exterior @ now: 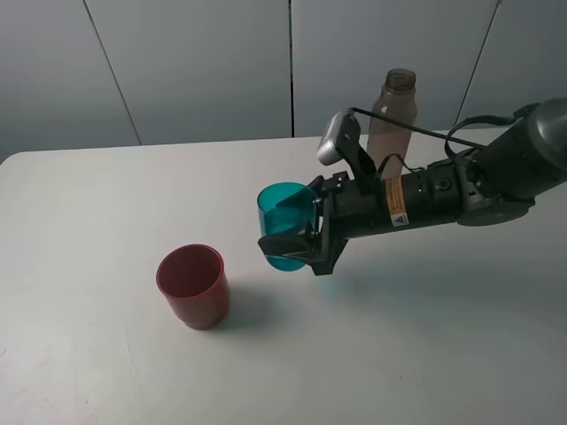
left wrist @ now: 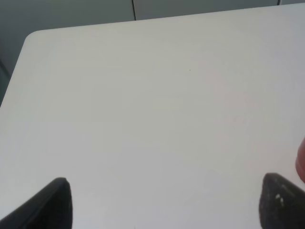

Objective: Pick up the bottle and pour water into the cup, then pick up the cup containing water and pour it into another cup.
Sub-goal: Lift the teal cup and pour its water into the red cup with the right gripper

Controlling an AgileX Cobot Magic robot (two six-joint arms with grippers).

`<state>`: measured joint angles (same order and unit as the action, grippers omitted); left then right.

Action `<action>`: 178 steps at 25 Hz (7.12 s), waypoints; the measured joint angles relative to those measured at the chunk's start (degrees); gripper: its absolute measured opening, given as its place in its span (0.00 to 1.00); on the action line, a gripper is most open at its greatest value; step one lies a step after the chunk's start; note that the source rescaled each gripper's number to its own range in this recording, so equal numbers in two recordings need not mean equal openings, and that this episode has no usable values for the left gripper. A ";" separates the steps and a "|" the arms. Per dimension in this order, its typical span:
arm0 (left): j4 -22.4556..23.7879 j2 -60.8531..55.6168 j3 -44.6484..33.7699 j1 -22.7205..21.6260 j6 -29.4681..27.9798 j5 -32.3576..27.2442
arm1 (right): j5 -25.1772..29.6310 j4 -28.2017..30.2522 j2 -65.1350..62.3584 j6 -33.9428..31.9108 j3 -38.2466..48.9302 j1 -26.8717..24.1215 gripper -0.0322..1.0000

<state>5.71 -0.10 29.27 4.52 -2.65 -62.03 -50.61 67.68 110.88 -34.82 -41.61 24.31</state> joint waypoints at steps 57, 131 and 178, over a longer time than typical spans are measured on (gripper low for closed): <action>0.00 0.00 0.00 0.00 0.00 0.00 | 36.52 -5.24 -7.65 33.04 -9.49 22.21 0.11; 0.00 0.00 0.00 0.00 0.22 0.00 | 45.23 -5.50 -2.94 57.71 -19.18 25.89 0.11; 0.00 0.00 0.00 0.00 0.10 0.00 | 45.12 -8.45 -2.85 68.44 -20.38 27.38 0.11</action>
<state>5.71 -0.10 29.27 4.52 -2.54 -62.03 -5.49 59.23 108.02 33.62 -62.00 51.69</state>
